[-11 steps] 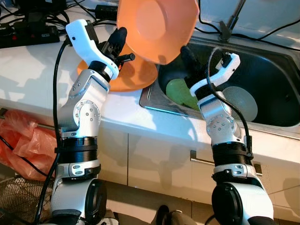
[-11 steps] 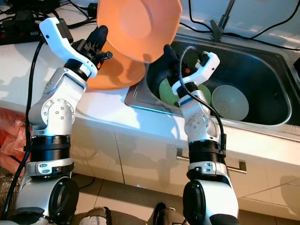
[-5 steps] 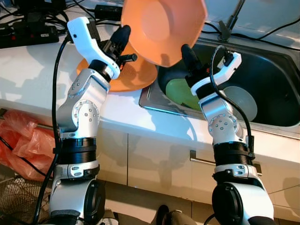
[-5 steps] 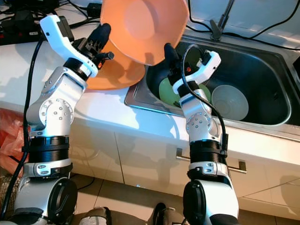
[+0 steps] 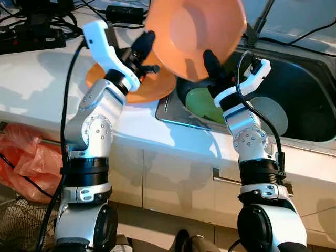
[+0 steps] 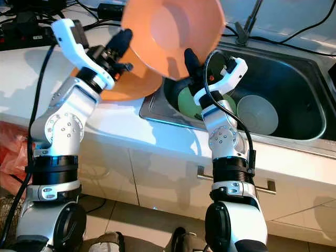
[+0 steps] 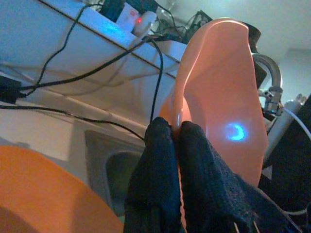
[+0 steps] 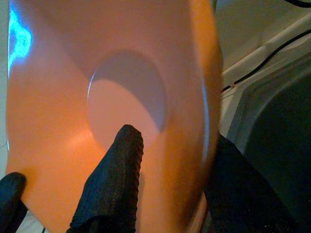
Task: Kitchen organization
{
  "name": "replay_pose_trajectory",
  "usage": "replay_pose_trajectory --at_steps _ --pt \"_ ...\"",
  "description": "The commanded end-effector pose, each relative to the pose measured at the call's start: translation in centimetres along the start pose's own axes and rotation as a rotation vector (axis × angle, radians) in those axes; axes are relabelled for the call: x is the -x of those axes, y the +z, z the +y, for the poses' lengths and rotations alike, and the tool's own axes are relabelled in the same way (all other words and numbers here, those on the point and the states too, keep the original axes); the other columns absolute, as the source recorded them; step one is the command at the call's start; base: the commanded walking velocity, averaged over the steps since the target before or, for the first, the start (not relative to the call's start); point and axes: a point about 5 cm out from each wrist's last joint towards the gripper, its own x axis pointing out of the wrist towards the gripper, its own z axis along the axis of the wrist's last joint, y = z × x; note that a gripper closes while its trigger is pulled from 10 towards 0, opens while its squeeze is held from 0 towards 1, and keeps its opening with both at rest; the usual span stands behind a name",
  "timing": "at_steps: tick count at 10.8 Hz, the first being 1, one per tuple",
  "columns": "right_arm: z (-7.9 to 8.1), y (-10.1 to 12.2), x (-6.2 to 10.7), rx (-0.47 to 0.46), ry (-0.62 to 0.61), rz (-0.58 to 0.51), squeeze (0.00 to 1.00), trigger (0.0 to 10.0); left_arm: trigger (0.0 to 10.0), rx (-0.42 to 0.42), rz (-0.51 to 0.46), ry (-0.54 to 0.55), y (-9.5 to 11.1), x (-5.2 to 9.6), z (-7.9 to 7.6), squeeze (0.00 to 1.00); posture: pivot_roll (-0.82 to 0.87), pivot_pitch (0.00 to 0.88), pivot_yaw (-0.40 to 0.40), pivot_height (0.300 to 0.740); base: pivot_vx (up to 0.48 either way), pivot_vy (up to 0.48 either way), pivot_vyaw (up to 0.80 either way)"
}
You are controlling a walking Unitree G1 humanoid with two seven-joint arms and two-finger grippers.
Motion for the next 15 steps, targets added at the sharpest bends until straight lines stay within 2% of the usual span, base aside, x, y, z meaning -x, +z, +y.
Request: replay_pose_trajectory --at_steps 1,3,9,10,13,15 --pt "-0.21 0.37 0.22 -0.005 -0.010 -0.011 0.00 10.0 10.0 -0.008 -0.027 -0.065 0.76 -0.20 -1.14 0.00 0.09 0.126 -0.075 0.740 0.000 0.000 0.00" --pt "-0.39 0.51 0.27 -0.019 -0.021 -0.023 0.00 0.0 10.0 -0.040 -0.012 -0.059 0.54 -0.19 -1.11 0.00 0.09 0.127 -0.074 0.740 0.000 0.000 0.00" --pt "-0.35 0.54 0.24 -0.045 -0.021 -0.033 0.00 0.0 10.0 -0.068 -0.009 -0.049 0.40 -0.21 -0.99 0.00 0.09 0.125 -0.071 0.740 0.000 0.000 0.00" --pt "-0.33 0.53 0.25 -0.051 -0.020 -0.035 0.00 0.0 10.0 -0.067 -0.010 -0.056 0.29 -0.27 -1.06 1.00 0.09 0.124 -0.070 0.740 0.000 0.000 0.00" --pt "-0.27 0.62 0.21 -0.076 -0.017 -0.044 0.00 0.0 10.0 -0.079 0.000 -0.055 0.10 -0.26 -1.10 1.00 0.10 0.121 -0.070 0.740 0.000 0.000 0.00" --pt "-0.71 1.36 0.14 -0.138 -0.057 -0.091 0.00 0.0 10.0 -0.076 0.006 -0.054 0.01 -0.24 -1.10 1.00 0.10 0.121 -0.071 0.740 0.000 0.000 0.00"
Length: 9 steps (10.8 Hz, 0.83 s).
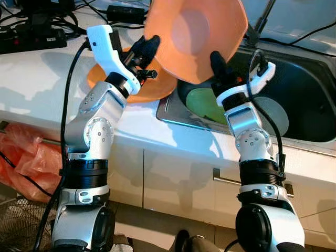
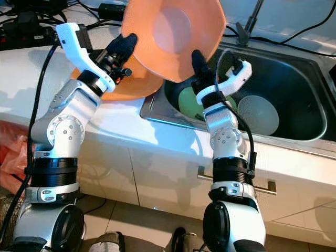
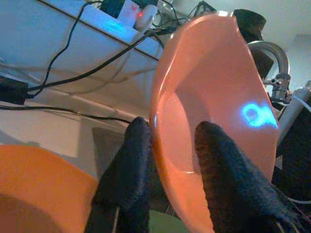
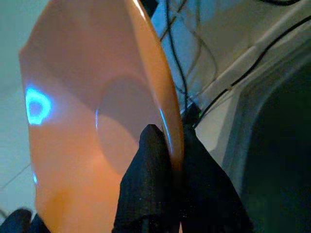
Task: Kitchen organization
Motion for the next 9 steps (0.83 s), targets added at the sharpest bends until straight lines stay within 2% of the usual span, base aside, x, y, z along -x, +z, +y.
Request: replay_pose_trajectory --at_steps 1,2,4,7,8,9 --pt "0.1 0.9 -0.3 -0.013 -0.015 -0.037 0.00 0.0 10.0 -0.019 -0.016 -0.052 0.4 -0.3 -1.0 1.00 0.10 0.120 -0.072 0.740 0.000 0.000 0.00" --pt "-0.1 1.7 -0.4 -0.053 -0.037 -0.081 0.00 0.0 10.0 -0.028 -0.001 -0.039 0.1 -0.3 -0.9 1.00 0.10 0.122 -0.073 0.740 0.000 0.000 0.00" --pt "-0.2 2.3 -0.5 -0.076 -0.052 -0.114 0.00 0.0 10.0 -0.056 0.022 -0.035 -0.2 -0.2 -1.0 0.00 0.10 0.123 -0.075 0.740 0.000 0.000 0.00" --pt "-0.7 3.2 -0.5 -0.088 -0.090 -0.156 0.00 0.0 10.0 -0.061 0.025 -0.023 -0.3 -0.2 -0.9 0.00 0.10 0.123 -0.076 0.740 0.000 0.000 0.00" --pt "-1.2 3.7 -0.4 -0.014 -0.119 -0.170 0.00 0.0 10.0 -0.070 0.026 -0.019 -0.3 -0.2 -0.8 0.00 0.10 0.122 -0.077 0.740 0.000 0.000 0.00" --pt "-1.7 4.1 -0.2 0.008 -0.157 -0.187 0.00 0.0 10.0 -0.075 0.028 -0.015 -0.4 -0.2 -0.8 0.00 0.10 0.122 -0.078 0.740 0.000 0.000 0.00"
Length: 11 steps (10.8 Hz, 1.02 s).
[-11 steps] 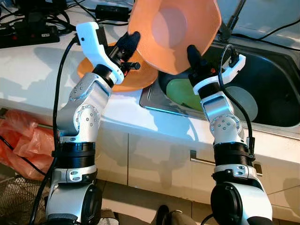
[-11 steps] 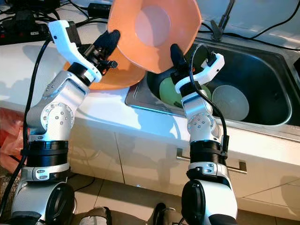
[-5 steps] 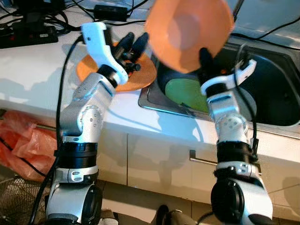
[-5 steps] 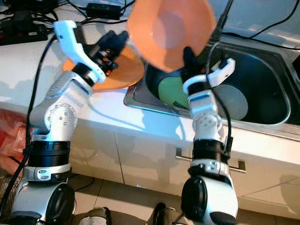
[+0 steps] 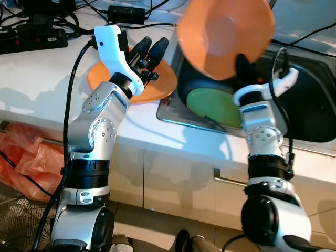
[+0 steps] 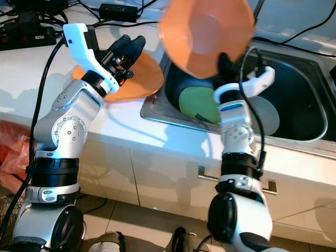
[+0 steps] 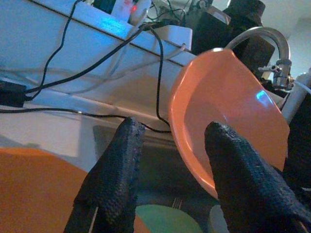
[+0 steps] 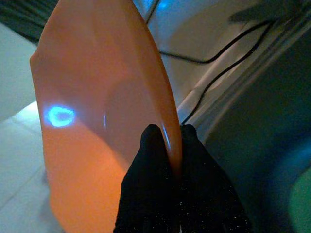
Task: Kitchen organization
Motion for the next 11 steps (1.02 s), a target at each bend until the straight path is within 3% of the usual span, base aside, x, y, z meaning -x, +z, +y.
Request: replay_pose_trajectory --at_steps 1,2,3,4,7,8,11 --pt "0.1 1.6 -0.4 0.056 -0.015 -0.061 0.00 0.0 10.0 -0.022 0.009 -0.004 -0.1 0.1 -0.3 0.00 0.10 0.123 -0.079 0.740 0.000 0.000 0.00" --pt "-0.5 2.2 -0.4 0.108 -0.046 -0.077 0.00 0.0 10.0 -0.040 0.020 0.005 -0.3 0.2 -0.2 0.00 0.10 0.123 -0.079 0.740 0.000 0.000 0.00" --pt "-1.1 2.8 -0.4 0.182 -0.084 -0.095 0.00 9.1 10.0 -0.059 0.038 0.019 -0.7 0.5 0.1 0.00 0.10 0.124 -0.080 0.740 0.000 0.000 0.00" --pt "-1.4 3.1 -0.4 0.251 -0.102 -0.106 0.00 10.0 10.0 -0.061 0.046 0.026 -0.9 0.7 0.1 0.00 0.10 0.125 -0.081 0.740 0.000 0.000 0.00" --pt "-1.8 3.5 -0.3 0.484 -0.099 -0.103 0.00 10.0 10.0 -0.074 0.053 0.039 -1.0 1.1 0.2 0.00 0.10 0.125 -0.084 0.740 0.000 0.000 0.00" --pt "-1.7 3.0 -0.2 0.619 -0.073 -0.082 0.00 10.0 10.0 -0.080 0.055 0.038 -1.0 1.1 0.2 0.00 0.10 0.125 -0.083 0.740 0.000 0.000 0.00" --pt "-1.3 2.1 -0.2 0.841 -0.003 -0.040 0.00 10.0 10.0 -0.091 0.064 0.033 -1.1 1.2 0.1 0.00 0.11 0.128 -0.083 0.740 0.000 0.000 0.00"
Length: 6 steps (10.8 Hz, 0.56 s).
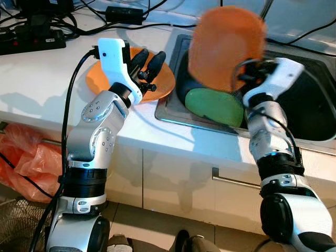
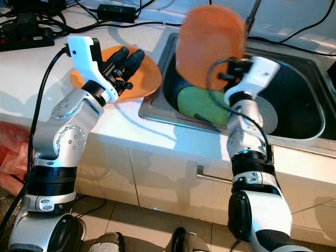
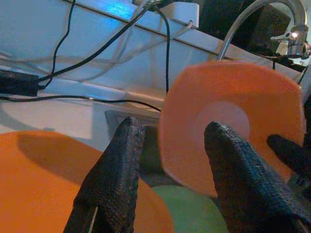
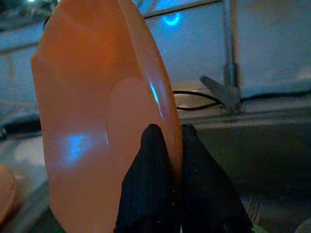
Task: Kitchen organization
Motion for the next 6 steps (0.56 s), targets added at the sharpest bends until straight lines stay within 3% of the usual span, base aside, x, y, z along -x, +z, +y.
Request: replay_pose_trajectory --at_steps 1,5,6 --pt "-0.6 0.8 0.0 0.074 -0.001 -0.040 0.00 10.0 10.0 -0.015 0.008 -0.010 0.0 0.1 -0.3 0.00 0.11 0.127 -0.083 0.740 0.000 0.000 0.00" --pt "-0.6 -1.1 0.5 0.354 0.019 0.054 0.00 10.0 10.0 -0.015 0.015 -0.017 -0.1 0.3 -0.4 0.00 0.11 0.121 -0.080 0.740 0.000 0.000 0.00" --pt "-0.8 -1.7 0.7 0.383 0.008 0.092 0.00 10.0 10.0 -0.015 0.018 -0.020 -0.2 0.3 -0.4 0.00 0.11 0.118 -0.080 0.740 0.000 0.000 0.00"
